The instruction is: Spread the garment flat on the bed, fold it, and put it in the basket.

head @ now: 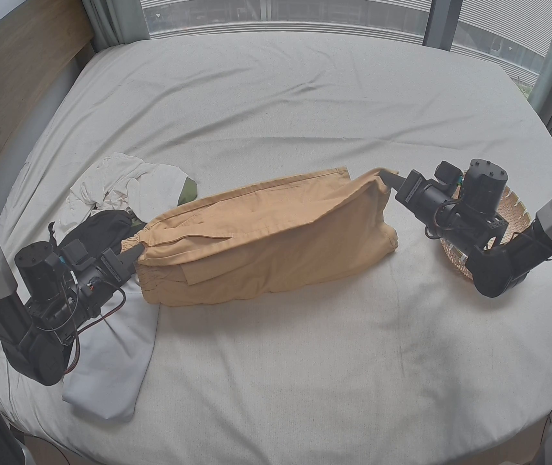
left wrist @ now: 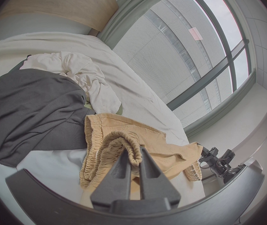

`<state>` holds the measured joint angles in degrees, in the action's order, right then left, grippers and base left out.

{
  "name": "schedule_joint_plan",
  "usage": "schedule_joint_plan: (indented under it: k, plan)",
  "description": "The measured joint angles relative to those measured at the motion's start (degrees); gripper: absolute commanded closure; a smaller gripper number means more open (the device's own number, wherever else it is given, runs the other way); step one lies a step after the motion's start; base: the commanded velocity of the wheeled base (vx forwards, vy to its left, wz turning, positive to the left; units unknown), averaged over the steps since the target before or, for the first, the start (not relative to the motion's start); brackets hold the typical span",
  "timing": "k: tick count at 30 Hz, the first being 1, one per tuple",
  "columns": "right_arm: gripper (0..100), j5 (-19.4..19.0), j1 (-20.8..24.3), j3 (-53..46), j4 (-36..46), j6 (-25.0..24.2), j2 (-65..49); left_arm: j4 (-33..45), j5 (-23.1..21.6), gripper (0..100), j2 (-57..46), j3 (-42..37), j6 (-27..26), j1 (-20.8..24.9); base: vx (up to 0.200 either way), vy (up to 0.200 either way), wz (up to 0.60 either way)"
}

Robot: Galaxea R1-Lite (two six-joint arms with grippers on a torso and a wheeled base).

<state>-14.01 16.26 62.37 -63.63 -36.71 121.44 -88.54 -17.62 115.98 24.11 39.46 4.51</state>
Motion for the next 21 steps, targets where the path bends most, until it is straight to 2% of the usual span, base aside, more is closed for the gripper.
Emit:
schedule_joint_plan:
  k: [8, 9, 21]
  plan:
    - [100, 0.1, 0.0, 4.9, 1.9, 0.0, 3.0, 0.2, 1.5, 100, 1.8, 2.8, 0.0, 0.0, 0.0, 0.0, 0.0]
    - [0, 0.1, -0.1, 5.1, 1.9, 0.0, 3.3, 0.2, 1.8, 0, 2.2, 3.1, 0.0, 0.0, 0.0, 0.0, 0.0]
    - [0, 3.4, -0.5, 7.3, 1.0, 0.0, 4.7, 0.2, 5.9, 0, 3.8, 5.5, 0.0, -1.5, 0.0, 0.0, 0.0]
